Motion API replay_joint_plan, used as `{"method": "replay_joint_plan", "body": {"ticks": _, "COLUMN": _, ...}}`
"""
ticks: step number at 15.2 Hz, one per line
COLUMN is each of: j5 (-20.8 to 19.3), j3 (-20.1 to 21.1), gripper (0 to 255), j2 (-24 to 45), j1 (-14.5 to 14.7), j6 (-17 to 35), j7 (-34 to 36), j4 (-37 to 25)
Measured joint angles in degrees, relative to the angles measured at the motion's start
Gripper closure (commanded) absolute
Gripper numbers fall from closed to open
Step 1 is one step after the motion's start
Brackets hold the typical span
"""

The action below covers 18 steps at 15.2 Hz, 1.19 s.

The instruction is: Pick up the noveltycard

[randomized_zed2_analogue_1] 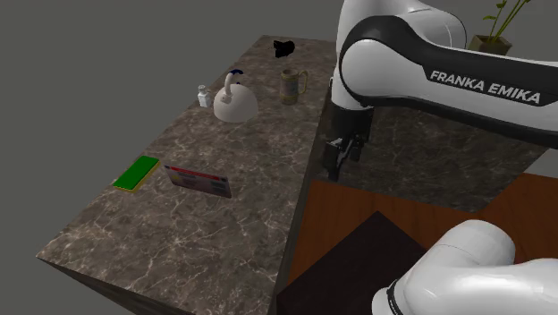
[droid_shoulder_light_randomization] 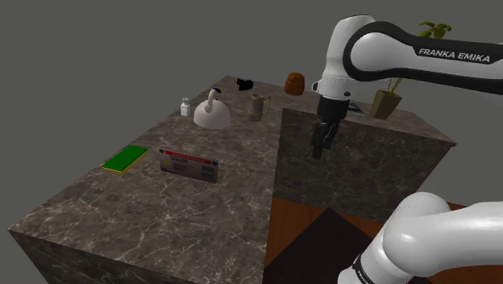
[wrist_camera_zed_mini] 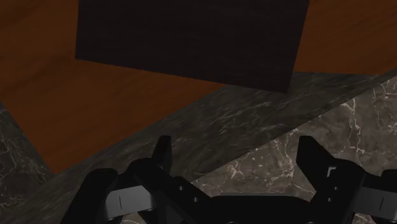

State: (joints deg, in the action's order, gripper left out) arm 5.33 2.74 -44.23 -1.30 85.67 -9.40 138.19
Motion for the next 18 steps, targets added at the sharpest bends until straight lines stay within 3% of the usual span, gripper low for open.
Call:
{"method": "replay_joint_plan", "body": {"ticks": 10, "j5": 1.24, "j3": 4.71, "gripper": 0, "j2": 14.45, "j1": 3.11, "j6": 10.62, "j7": -0.7, "j4": -6.62}}
{"method": "replay_joint_plan", "body": {"ticks": 18, "j5": -0.32, "j3": 9.13, "gripper": 0, "j2": 29.76, "j1": 5.31, "j6": 18.18, "j7": -0.9, "j4": -17.09}}
